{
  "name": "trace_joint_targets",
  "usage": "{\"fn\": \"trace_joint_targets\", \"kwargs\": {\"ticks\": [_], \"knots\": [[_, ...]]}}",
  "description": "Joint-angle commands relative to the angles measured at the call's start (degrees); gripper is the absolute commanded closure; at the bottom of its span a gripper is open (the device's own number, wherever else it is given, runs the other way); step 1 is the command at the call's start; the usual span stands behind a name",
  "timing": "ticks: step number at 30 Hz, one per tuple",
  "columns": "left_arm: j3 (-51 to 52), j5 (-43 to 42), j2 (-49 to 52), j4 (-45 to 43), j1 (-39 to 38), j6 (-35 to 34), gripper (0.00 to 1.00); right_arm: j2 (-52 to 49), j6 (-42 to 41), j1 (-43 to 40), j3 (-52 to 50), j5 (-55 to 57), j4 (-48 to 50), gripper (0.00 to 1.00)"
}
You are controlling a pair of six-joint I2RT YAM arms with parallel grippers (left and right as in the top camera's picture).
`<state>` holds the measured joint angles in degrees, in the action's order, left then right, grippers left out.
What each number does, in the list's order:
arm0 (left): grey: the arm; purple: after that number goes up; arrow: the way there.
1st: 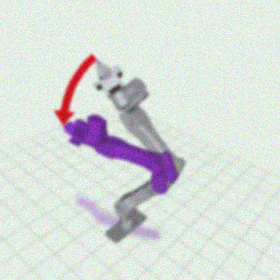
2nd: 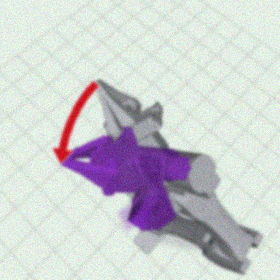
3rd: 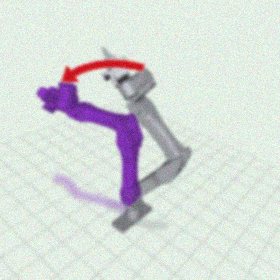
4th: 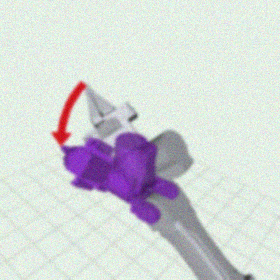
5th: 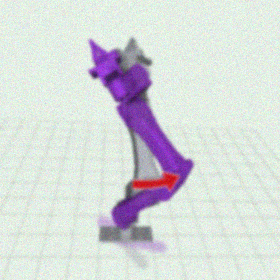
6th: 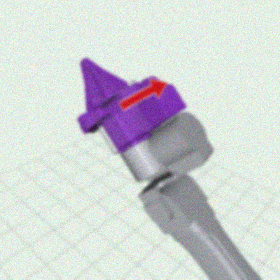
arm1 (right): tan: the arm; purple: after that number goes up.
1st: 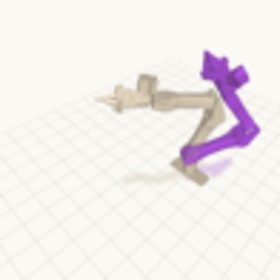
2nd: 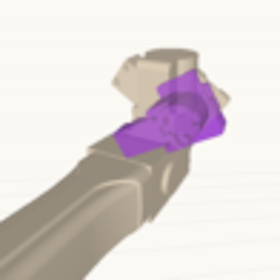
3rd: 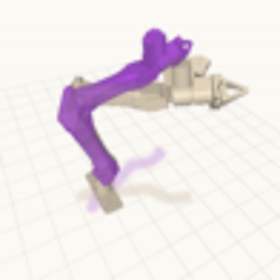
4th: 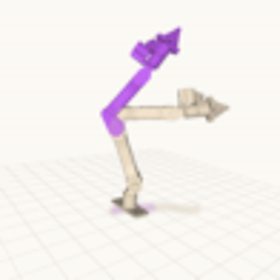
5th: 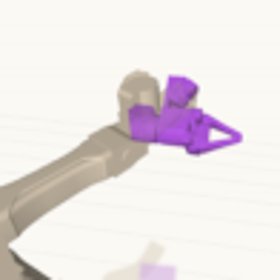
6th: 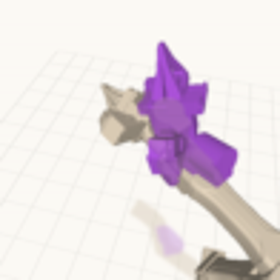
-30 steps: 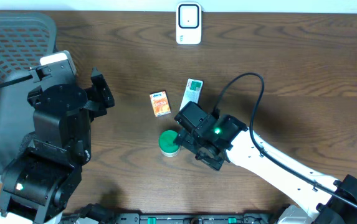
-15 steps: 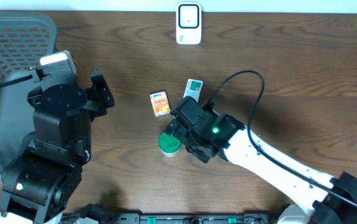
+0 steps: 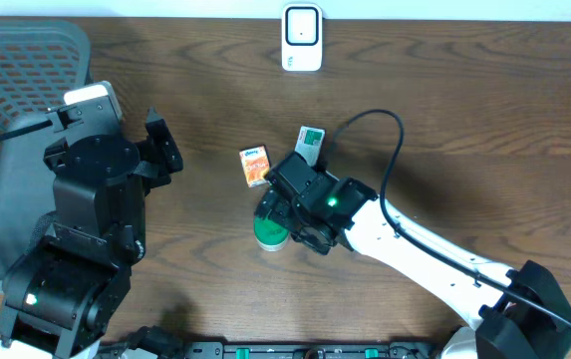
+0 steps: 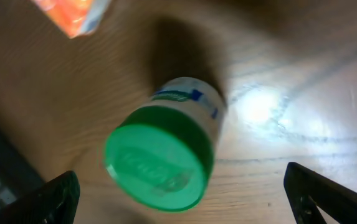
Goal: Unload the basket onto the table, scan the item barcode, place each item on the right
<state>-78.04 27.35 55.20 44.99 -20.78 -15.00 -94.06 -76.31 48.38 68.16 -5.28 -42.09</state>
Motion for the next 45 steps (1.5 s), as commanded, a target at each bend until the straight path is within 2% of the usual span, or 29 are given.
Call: {"fn": "trace_joint_targets", "kwargs": {"ticks": [1,4,5,10,11,14,24,30,32,45], "knots": [[0.57,0.55,-0.22,0.0,0.13,-0.26,0.1,-0.24,20.35,-1.57,4.66,-2.75,-0.39,0.01],[0.57,0.55,-0.22,0.0,0.13,-0.26,0.11,-0.26,37.9,-3.52,7.1,-7.96,-5.57,0.01],[0.57,0.55,-0.22,0.0,0.13,-0.26,0.11,-0.24,41.22,-4.0,7.21,-7.85,-7.45,0.01],[0.57,0.55,-0.22,0.0,0.13,-0.26,0.11,-0.22,46.45,-6.1,7.08,-3.23,-14.53,0.01],[0.57,0.55,-0.22,0.0,0.13,-0.26,0.11,-0.17,49.11,-6.32,7.08,-4.11,-14.38,0.01],[0.57,0.57,-0.22,0.0,0.13,-0.26,0.11,-0.17,64.5,-6.25,7.1,-7.37,-11.72,0.01],[0.57,0.57,-0.22,0.0,0.13,-0.26,0.11,-1.16,85.33,-5.53,7.1,-7.32,-10.05,0.01],[0.57,0.55,-0.22,0.0,0.13,-0.26,0.11,-1.57,101.57,-3.13,7.1,-8.66,-9.09,0.01],[0.57,0.55,-0.22,0.0,0.13,-0.26,0.11,-2.32,103.89,-2.49,7.1,-8.28,-7.76,0.01],[0.57,0.55,-0.22,0.0,0.13,-0.26,0.11,-11.82,106.25,1.79,7.13,-8.55,-5.29,0.01]]}}
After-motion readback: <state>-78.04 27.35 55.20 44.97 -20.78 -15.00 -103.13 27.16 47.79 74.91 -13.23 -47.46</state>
